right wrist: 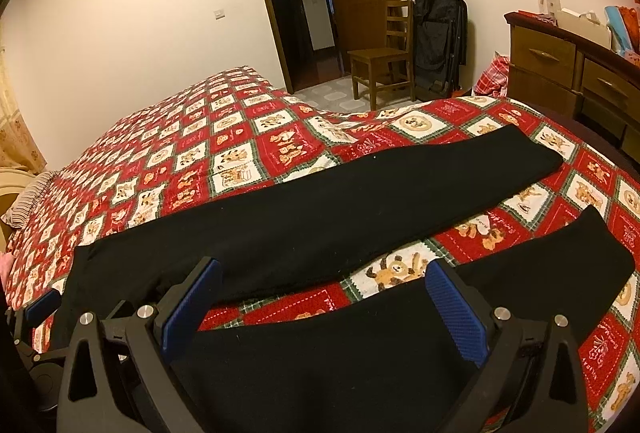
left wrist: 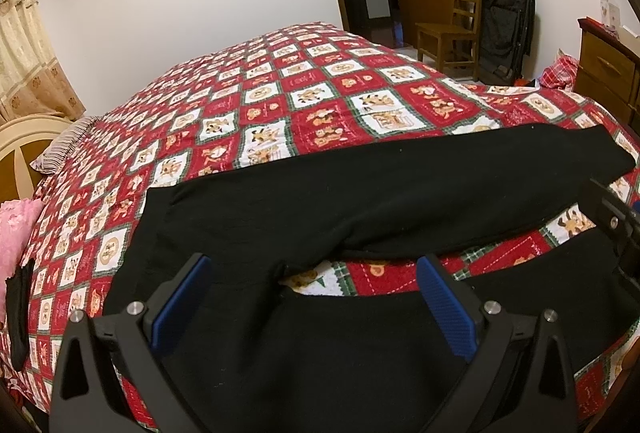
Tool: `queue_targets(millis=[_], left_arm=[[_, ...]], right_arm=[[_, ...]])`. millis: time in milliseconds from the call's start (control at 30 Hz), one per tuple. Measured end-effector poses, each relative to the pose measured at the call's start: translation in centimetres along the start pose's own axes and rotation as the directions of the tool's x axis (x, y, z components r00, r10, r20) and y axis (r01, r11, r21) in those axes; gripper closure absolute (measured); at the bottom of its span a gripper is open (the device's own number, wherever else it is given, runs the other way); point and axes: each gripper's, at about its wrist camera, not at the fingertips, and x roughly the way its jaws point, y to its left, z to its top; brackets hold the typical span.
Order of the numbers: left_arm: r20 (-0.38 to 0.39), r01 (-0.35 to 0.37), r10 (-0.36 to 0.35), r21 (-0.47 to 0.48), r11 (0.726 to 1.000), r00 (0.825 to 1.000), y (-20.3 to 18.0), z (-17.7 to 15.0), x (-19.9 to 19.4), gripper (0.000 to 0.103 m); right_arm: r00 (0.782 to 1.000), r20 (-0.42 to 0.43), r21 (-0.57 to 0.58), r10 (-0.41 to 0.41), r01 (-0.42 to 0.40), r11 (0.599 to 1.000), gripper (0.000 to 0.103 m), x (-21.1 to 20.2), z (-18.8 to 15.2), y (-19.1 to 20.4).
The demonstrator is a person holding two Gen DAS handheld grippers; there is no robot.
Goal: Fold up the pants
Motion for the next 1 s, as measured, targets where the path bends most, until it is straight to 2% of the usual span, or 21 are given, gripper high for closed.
queue_targets(millis=[133,233,367,500,600,633,667,733,900,1000], left_arm=[[-0.021,0.020,-0.020,0.011,1.000,1.000,0.0,-0.1,0.6,0.000],[-0.069,0.056,-0.055,0.001,0.998,0.996,1.3,0.0,1.9,0.000],[-0.100,0.063,-0.068,-0.055,0.997,0.993,5.6,1.6,3.8,0.000],[-0.094,0.035,-0.049,-0.142,0.989,0.994,10.6,3.7,6.2,0.000],[-0.136,-0.024,-0.002,-0.192,0.981,0.991,13.5,4.4,9.4,0.000],[-0.145,-0.035,0.006,-0.201,0.979,0.989,14.1,4.4,10.2,0.000],[-0.158,-0.048,0.014,-0.213,0.976,0.987,14.7,4.4,11.1,0.000],[-0.191,-0.067,0.021,-0.237,0.969,0.981,16.0,4.1,13.0,0.000],[-0.239,-0.024,-0.054,-0.310,0.951,0.970,17.6,3.4,16.1,0.000],[-0.272,-0.012,-0.091,-0.354,0.935,0.958,18.2,2.9,17.5,0.000]], right_arm=[[1.000,-0.023,-0.010,0.000,0.000,1.000,0.001,0.8,0.0,0.0],[0.999,-0.044,-0.028,0.018,-0.020,0.999,0.001,1.6,0.7,0.0],[0.996,-0.063,-0.141,0.067,-0.075,0.987,0.001,3.6,3.4,1.5],[0.988,-0.116,-0.346,0.100,-0.135,0.929,0.001,7.8,5.5,5.5],[0.984,-0.150,-0.443,0.096,-0.154,0.883,0.002,11.4,5.9,7.9],[0.983,-0.159,-0.475,0.087,-0.154,0.866,0.007,12.7,5.9,8.6],[0.979,-0.182,-0.500,0.087,-0.168,0.849,0.015,14.2,6.0,9.3],[0.972,-0.221,-0.513,0.084,-0.189,0.837,0.023,16.3,6.2,10.0],[0.941,-0.329,-0.512,0.079,-0.248,0.822,0.023,21.5,6.6,10.4],[0.913,-0.378,-0.442,0.156,-0.326,0.835,0.029,22.4,6.7,9.6]])
